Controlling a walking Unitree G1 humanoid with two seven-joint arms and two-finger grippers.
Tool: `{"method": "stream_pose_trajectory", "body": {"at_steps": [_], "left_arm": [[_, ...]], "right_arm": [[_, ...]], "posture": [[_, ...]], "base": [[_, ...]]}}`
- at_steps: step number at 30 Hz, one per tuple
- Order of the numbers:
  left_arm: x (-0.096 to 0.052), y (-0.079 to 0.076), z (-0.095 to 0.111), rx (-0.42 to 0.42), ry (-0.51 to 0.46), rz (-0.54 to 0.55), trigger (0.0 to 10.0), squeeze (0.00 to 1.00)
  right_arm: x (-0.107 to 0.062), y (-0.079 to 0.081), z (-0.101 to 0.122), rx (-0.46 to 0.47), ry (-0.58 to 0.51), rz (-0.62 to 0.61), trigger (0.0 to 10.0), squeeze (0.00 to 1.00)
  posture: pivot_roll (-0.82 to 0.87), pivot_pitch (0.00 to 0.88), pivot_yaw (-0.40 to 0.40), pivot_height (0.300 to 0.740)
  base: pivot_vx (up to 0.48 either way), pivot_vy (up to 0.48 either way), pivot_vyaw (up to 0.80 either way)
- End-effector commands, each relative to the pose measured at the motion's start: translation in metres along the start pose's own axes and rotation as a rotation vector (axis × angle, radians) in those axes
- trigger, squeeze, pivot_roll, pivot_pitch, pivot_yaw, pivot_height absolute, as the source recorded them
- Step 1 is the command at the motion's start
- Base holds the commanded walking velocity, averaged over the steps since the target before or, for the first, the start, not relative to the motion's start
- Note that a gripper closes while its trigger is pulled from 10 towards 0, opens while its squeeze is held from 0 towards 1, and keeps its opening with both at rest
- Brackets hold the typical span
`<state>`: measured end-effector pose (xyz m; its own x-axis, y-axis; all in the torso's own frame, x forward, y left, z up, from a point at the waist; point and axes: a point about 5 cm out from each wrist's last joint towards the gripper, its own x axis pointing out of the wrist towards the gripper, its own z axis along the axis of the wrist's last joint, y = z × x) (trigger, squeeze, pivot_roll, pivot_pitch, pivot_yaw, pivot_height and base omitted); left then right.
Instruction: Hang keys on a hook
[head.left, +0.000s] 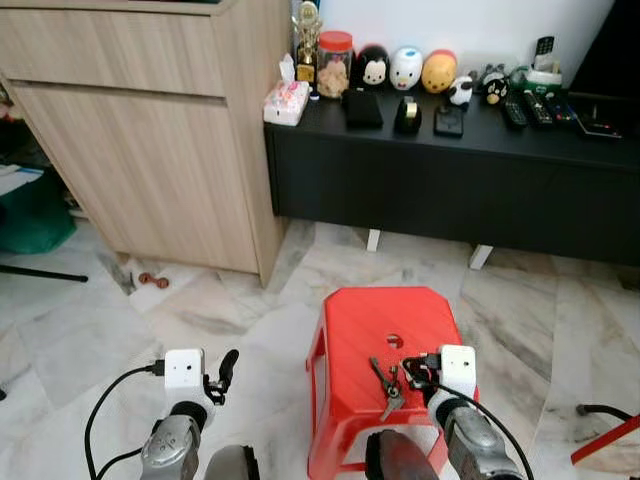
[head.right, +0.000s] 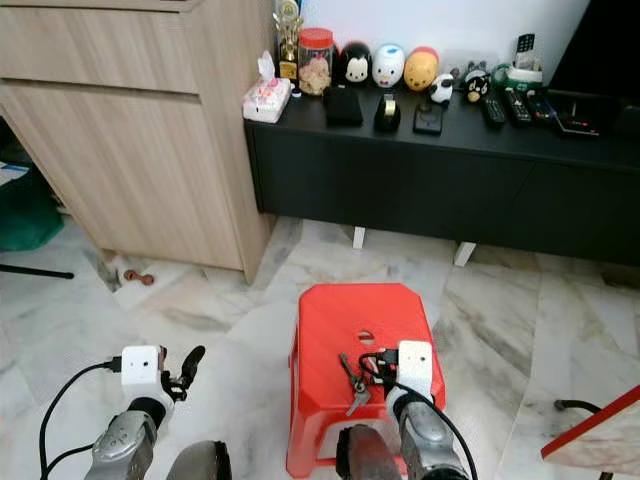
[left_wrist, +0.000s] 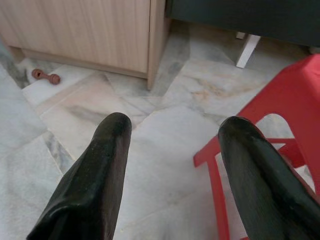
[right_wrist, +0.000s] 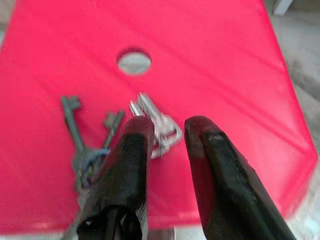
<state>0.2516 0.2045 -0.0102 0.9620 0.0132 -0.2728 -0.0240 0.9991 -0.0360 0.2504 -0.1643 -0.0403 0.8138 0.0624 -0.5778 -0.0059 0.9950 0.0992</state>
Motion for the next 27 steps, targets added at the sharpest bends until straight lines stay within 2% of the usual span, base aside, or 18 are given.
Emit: {"method": "stream_pose_trajectory", "body": {"at_steps": [1,13,27], "left_arm": [[-0.002,-0.001,-0.004,-0.006,0.017,-0.001,10.0,0.00],[-0.003,-0.001,-0.004,-0.008,0.013,0.004,10.0,0.00],[-0.004,0.000,-0.003,-0.005,0.000,0.007,10.0,0.00]], "right_arm": [[0.000,-0.001,-0.004,-0.018,0.038,0.006,10.0,0.00],[0.002,-0.001,-0.001,-0.025,0.068,-0.007,10.0,0.00],[0.006,-0.001,0.008,0.009,0.089,-0.011,10.0,0.00]], "posture": [[-0.05,0.052,-0.046,0.615],[-0.04,0.055,-0.048,0.615],[-0.02,0.068,-0.055,0.615]], "base": [[0.000,0.000,0.00],[0.000,0.000,0.00],[0.000,0.000,0.00]]}}
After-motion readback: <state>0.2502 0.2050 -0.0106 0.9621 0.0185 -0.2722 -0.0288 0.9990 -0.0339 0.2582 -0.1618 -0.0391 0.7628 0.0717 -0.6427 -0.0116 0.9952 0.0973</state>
